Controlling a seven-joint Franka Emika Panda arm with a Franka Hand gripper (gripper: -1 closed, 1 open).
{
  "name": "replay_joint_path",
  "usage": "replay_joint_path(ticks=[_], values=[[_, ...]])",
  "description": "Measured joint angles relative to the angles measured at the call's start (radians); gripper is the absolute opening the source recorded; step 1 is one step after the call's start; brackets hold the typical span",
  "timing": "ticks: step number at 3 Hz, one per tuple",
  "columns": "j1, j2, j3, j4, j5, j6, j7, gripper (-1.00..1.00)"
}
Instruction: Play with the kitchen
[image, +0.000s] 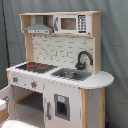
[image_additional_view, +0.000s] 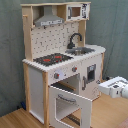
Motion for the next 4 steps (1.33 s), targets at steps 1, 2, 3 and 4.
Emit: replay_joint_path(ticks=[1,2,3,4], values=[[-0.024,0.000,-0.073,0.055,0.006,0.017,0.050,1.00],[-0.066,0.001,-0.103,0.149,0.006,0.031,0.064,1.00],[-0.119,0.002,-0.100,0.228,0.006,0.059,0.098,1.00],[-0.189,0.002,-0.091,0.316,0.006,0.104,0.148,1.00]])
